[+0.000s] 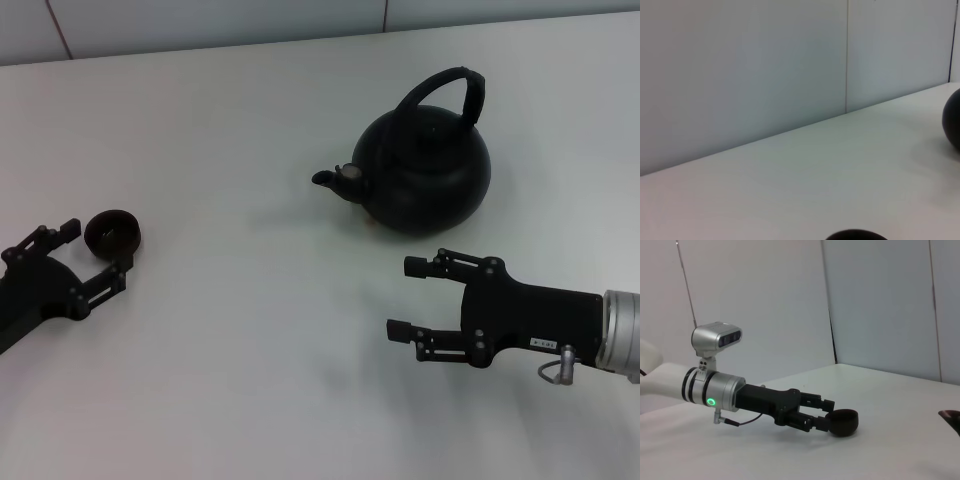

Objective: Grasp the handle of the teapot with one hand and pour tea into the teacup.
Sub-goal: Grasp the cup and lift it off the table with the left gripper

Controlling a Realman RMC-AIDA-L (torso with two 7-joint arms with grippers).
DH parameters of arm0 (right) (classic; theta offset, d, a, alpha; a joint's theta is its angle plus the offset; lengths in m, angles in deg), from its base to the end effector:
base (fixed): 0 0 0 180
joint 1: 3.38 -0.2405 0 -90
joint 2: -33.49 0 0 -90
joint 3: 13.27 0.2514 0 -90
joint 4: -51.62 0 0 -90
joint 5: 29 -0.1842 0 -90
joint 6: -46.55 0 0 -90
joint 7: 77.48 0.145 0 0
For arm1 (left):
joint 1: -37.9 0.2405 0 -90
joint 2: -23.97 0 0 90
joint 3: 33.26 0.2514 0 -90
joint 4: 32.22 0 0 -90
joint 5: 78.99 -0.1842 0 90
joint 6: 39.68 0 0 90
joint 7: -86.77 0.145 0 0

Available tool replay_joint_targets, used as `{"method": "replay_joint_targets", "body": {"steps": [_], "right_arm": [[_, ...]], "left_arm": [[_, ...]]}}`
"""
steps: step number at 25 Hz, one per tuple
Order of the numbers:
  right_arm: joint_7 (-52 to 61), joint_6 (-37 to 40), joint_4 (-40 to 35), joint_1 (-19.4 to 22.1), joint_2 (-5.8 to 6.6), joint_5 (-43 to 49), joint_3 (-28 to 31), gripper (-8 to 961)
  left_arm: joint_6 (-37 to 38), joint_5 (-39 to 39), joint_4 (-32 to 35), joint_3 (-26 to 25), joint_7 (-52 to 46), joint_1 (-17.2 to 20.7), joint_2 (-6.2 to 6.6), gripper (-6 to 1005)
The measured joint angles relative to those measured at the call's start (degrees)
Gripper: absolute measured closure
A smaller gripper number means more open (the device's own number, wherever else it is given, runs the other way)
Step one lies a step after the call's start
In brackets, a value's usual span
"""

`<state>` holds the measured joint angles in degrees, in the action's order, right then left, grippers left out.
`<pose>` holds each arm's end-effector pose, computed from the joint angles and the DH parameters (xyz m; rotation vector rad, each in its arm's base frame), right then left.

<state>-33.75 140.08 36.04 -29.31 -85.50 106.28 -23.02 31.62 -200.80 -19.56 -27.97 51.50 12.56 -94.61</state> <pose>0.2824 0.2391 -0.0365 -2.6470 0.4292 0.8432 -0.3285 0.2821 -0.0220 -2.2498 -0.5145 -0.5158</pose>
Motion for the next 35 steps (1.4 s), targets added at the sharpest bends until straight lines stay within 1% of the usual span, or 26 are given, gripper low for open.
{"method": "replay_joint_targets", "body": {"steps": [5, 16, 35], "right_arm": [[0.1, 0.0, 0.0, 0.0, 0.00, -0.1, 0.0, 145], [0.3, 0.1, 0.0, 0.0, 0.00, -0.1, 0.3, 145], [0.3, 0.1, 0.0, -0.1, 0.09, -0.1, 0.5, 145]], "left_arm": [[-2.4, 0.0, -0.9, -0.2, 0.0, -1.5, 0.01, 200], [-5.2, 0.1, -2.9, -0.4, 1.9, -3.1, -0.07, 201], [-5.2, 0.1, -3.0, -0.1, 2.0, -3.8, -0.07, 275]]}}
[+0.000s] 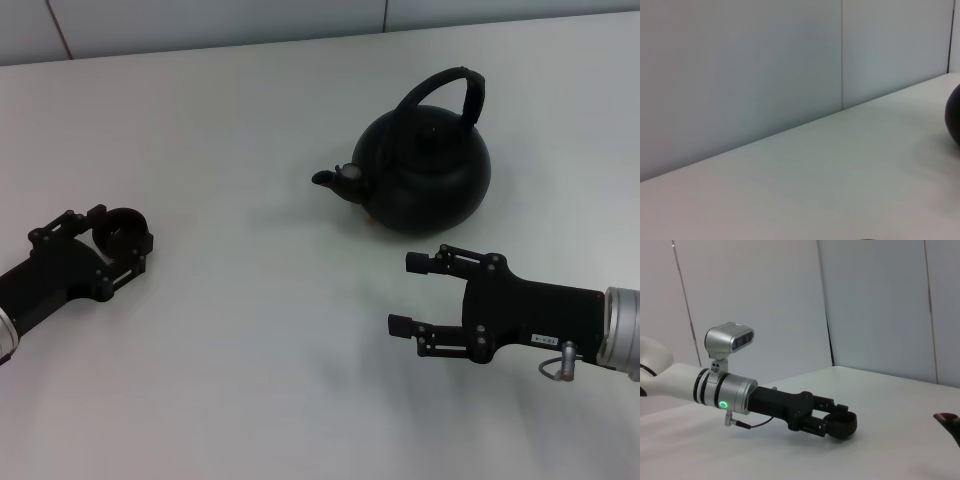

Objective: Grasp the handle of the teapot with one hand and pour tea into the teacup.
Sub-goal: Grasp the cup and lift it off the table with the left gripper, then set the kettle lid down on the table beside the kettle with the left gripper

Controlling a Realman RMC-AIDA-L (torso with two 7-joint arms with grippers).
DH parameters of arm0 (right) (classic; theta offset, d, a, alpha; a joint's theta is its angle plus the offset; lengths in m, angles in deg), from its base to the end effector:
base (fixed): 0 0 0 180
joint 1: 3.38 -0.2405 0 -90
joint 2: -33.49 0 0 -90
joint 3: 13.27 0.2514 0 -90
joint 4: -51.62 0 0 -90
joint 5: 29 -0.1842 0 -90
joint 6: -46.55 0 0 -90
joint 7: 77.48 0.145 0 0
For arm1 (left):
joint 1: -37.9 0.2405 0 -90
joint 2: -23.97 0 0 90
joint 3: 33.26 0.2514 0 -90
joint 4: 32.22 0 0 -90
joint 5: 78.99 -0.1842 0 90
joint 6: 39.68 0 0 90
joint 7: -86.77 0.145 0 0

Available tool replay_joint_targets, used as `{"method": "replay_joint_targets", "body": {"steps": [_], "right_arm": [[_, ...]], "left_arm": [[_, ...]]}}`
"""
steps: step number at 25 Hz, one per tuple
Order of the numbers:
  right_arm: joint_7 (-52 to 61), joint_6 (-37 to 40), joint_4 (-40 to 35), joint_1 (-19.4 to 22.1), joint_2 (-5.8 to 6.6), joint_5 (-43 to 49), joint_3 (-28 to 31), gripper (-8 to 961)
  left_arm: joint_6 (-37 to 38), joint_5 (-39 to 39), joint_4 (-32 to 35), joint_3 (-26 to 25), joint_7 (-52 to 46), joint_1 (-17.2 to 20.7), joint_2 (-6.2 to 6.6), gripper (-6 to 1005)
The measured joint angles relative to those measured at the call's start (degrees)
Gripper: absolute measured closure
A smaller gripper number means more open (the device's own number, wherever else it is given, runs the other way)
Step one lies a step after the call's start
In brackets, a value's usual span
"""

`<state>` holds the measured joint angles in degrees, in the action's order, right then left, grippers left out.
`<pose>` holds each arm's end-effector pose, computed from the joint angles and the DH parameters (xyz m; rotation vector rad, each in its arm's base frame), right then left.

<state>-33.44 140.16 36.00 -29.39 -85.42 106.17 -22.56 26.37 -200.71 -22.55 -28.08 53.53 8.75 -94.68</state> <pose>0.2823 0.2405 -0.0350 -2.6373 0.4354 0.8486 -0.3160 0.3019 -0.0338 -2.2696 -0.4844 -0.4782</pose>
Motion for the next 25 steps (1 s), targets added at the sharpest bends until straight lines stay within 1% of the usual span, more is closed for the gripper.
{"method": "replay_joint_targets", "body": {"steps": [5, 10, 13, 19, 25], "right_arm": [[0.0, 0.0, 0.0, 0.0, 0.00, 0.0, 0.0, 144], [0.0, 0.0, 0.0, 0.2, 0.00, 0.0, 0.0, 144], [0.0, 0.0, 0.0, 0.3, 0.00, 0.0, -0.1, 144], [0.0, 0.0, 0.1, 0.5, 0.00, 0.0, -0.4, 144], [-0.1, 0.1, 0.1, 0.7, -0.06, 0.0, -0.4, 144]], "left_arm": [[2.5, -0.3, 0.0, 0.3, -0.4, -0.1, 0.03, 312], [6.2, -0.4, -0.8, 3.5, -0.6, -1.1, 0.02, 313], [6.4, -0.4, -2.2, 5.7, -0.7, -2.5, 0.01, 312], [5.8, -0.5, -5.1, 8.5, -0.7, -6.0, -0.09, 311], [4.5, -0.5, -6.8, 9.3, -0.4, -8.5, -0.18, 311]]}}
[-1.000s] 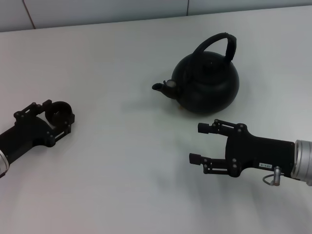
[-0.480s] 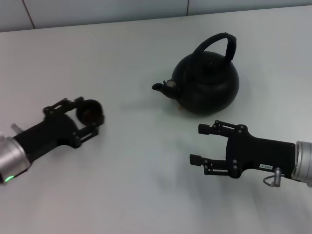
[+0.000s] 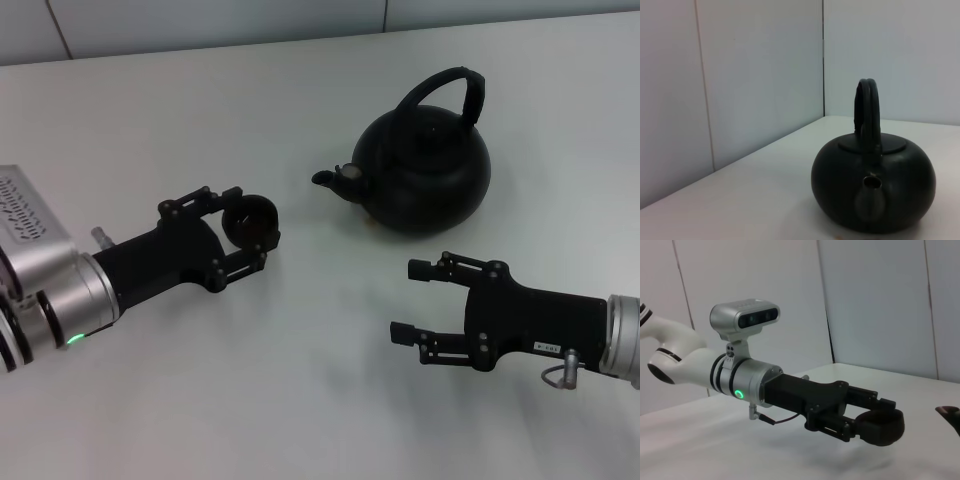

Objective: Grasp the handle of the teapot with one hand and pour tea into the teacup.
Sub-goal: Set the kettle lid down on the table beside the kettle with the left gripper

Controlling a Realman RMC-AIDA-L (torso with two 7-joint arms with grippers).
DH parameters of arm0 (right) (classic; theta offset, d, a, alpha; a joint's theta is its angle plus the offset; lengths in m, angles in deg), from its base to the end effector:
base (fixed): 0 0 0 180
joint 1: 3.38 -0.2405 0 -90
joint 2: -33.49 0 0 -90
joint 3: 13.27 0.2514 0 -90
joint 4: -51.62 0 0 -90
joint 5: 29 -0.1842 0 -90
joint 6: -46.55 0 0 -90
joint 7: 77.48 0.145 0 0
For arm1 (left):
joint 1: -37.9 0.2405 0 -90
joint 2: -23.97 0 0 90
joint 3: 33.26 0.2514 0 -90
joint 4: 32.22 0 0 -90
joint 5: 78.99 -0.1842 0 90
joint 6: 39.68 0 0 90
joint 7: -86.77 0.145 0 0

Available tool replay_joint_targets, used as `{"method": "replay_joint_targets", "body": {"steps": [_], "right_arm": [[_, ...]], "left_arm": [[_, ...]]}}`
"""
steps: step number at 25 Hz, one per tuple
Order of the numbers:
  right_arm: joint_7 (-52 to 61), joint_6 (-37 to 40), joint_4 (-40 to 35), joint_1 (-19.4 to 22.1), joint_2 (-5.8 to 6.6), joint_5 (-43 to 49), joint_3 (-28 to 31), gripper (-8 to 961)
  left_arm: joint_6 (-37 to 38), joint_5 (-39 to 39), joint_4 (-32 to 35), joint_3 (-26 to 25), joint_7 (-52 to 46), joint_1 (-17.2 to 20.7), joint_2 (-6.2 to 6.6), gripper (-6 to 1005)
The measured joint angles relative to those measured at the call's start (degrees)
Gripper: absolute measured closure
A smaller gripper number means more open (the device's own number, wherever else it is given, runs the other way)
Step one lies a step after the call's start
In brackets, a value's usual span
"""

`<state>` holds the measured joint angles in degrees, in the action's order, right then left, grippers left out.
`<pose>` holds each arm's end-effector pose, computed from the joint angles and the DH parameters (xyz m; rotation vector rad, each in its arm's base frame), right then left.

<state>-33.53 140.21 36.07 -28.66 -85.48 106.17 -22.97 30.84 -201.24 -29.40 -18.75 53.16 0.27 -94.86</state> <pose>0.2848 0.2360 -0.0361 -2.6398 0.4485 0.8452 -0.2454 0.3110 -0.0719 -2.5439 -0.2862 -0.6677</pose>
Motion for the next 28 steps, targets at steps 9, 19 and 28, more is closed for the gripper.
{"method": "replay_joint_targets", "body": {"steps": [9, 19, 28], "right_arm": [[-0.1, 0.1, 0.0, 0.2, -0.03, 0.0, 0.0, 144], [-0.1, 0.2, 0.0, 0.3, -0.04, 0.1, 0.0, 144], [-0.1, 0.2, 0.1, 0.4, -0.04, 0.1, 0.0, 144]], "left_arm": [[-0.4, 0.0, -0.4, -0.1, 0.3, -0.3, 0.00, 310], [-6.3, 0.2, -3.3, -0.3, 5.1, -0.3, -0.25, 309], [-7.2, 0.4, -3.7, -0.5, 5.7, -0.3, -0.26, 309]]}}
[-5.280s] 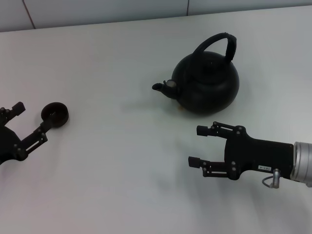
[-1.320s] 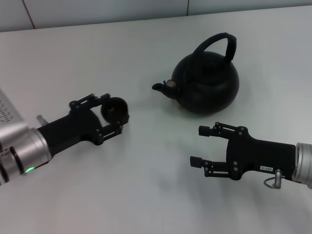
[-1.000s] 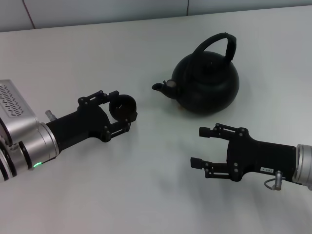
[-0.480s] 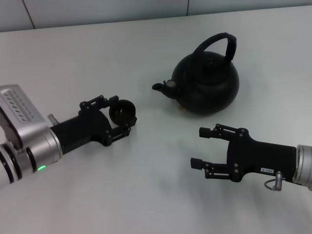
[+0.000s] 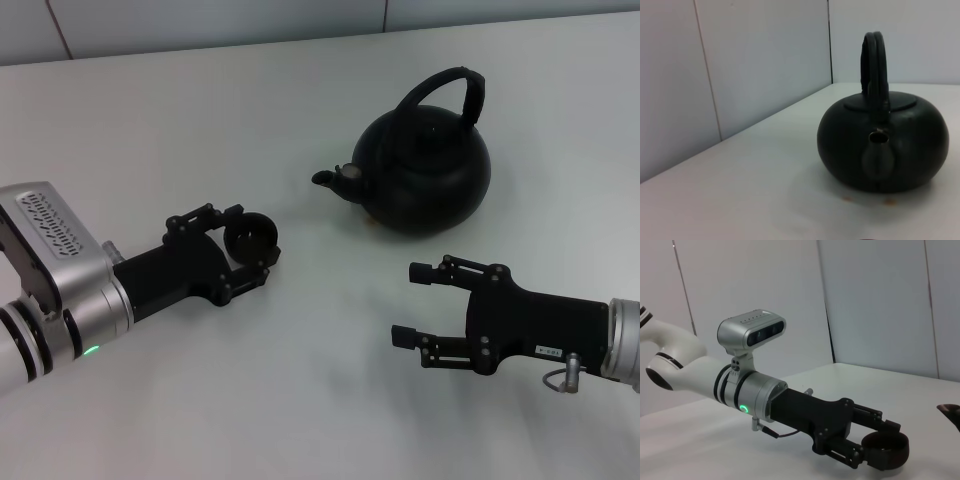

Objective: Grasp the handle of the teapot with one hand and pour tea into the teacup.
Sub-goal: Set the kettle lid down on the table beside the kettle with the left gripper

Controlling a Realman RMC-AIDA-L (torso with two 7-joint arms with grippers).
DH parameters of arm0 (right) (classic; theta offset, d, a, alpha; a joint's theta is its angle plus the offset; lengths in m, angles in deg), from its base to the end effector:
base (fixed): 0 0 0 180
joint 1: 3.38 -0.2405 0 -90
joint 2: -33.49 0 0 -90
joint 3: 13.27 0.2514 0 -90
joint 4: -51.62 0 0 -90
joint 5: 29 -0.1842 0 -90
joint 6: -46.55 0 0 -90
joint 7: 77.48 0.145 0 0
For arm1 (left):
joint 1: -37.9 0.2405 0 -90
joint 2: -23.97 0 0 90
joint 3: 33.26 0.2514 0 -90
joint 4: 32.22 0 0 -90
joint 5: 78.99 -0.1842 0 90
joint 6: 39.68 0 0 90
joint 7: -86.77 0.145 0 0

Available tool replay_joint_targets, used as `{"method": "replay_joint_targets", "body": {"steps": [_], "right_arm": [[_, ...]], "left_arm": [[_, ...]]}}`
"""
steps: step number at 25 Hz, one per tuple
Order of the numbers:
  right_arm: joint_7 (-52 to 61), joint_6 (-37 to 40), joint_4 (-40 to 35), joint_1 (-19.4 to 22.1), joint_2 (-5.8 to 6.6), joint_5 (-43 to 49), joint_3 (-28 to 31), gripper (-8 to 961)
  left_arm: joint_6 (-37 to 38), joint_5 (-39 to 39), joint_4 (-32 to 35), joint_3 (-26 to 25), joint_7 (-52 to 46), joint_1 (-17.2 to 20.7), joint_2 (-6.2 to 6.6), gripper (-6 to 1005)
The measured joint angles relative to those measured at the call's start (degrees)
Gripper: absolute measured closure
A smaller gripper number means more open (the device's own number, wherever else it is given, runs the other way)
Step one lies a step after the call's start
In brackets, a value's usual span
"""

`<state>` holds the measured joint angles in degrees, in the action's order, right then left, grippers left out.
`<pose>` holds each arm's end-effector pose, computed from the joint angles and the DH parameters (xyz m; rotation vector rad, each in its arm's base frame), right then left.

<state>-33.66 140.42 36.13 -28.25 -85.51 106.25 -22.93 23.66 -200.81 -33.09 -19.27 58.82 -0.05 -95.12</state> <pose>0.2859 0.2335 -0.0363 -2.6384 0.4543 0.8482 -0.2522 0.3101 -0.0868 -2.5375 -0.2661 -0.5445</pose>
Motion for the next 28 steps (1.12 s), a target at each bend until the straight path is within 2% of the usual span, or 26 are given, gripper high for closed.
{"method": "replay_joint_targets", "body": {"steps": [20, 22, 24, 28], "right_arm": [[0.0, 0.0, 0.0, 0.0, 0.00, -0.1, 0.0, 145], [0.0, 0.0, 0.0, 0.0, 0.00, -0.1, 0.0, 145], [0.1, 0.0, 0.0, 0.0, 0.00, -0.1, 0.0, 145], [0.1, 0.0, 0.0, 0.0, 0.00, -0.1, 0.0, 145]], "left_arm": [[-2.2, 0.0, -0.8, -0.2, 0.8, 0.0, 0.00, 307], [-2.2, 0.0, -0.8, -0.5, 0.8, 0.0, 0.00, 307], [-2.7, 0.0, -1.4, -3.1, 1.7, 0.4, 0.00, 307], [-2.8, -0.1, -1.5, -3.1, 1.7, 0.4, 0.00, 306]]}}
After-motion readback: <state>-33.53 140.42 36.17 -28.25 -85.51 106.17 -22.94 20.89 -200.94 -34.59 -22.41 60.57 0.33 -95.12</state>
